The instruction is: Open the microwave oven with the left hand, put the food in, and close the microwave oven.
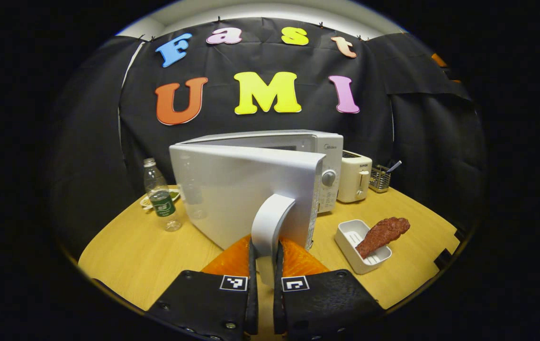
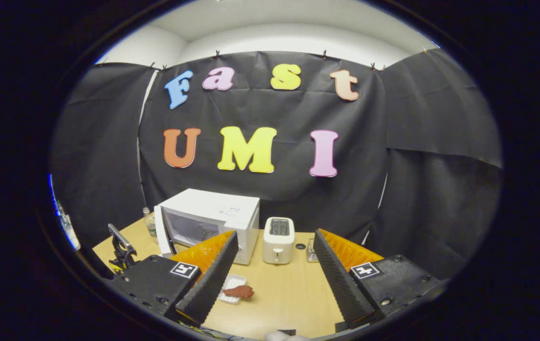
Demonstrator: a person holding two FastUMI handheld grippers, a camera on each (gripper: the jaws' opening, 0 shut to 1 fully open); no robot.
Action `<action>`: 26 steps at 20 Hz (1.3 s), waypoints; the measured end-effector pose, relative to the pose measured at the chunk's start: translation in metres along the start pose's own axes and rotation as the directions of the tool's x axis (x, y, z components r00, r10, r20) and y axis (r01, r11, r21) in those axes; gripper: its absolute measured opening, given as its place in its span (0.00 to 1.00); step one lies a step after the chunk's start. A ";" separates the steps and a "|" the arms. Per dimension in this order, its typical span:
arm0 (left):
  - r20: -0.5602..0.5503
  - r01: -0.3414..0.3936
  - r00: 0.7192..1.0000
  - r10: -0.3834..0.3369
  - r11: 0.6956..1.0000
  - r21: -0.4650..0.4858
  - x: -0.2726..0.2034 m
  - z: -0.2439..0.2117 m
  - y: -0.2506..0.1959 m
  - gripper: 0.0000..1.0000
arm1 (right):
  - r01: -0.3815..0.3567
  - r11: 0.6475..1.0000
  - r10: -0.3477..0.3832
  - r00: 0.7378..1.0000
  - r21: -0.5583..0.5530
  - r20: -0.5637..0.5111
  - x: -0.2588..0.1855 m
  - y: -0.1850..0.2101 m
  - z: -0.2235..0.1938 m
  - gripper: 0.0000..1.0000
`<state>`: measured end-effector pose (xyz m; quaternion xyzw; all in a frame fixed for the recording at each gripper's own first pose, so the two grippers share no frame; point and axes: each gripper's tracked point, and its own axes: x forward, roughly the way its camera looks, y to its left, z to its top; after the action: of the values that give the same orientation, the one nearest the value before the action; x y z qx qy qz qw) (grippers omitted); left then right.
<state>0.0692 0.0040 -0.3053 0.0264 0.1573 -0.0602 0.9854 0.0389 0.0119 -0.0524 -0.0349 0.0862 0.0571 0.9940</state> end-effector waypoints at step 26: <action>-0.029 -0.238 0.971 0.238 0.971 0.026 -0.155 -0.013 0.185 0.97 | -0.056 0.998 0.057 0.996 0.011 -0.067 -0.017 0.076 -0.114 1.00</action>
<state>-0.0571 0.2049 -0.2632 0.0571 0.1680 0.0570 0.9825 -0.0060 0.0761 -0.1658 -0.0296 0.1208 0.0836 0.9887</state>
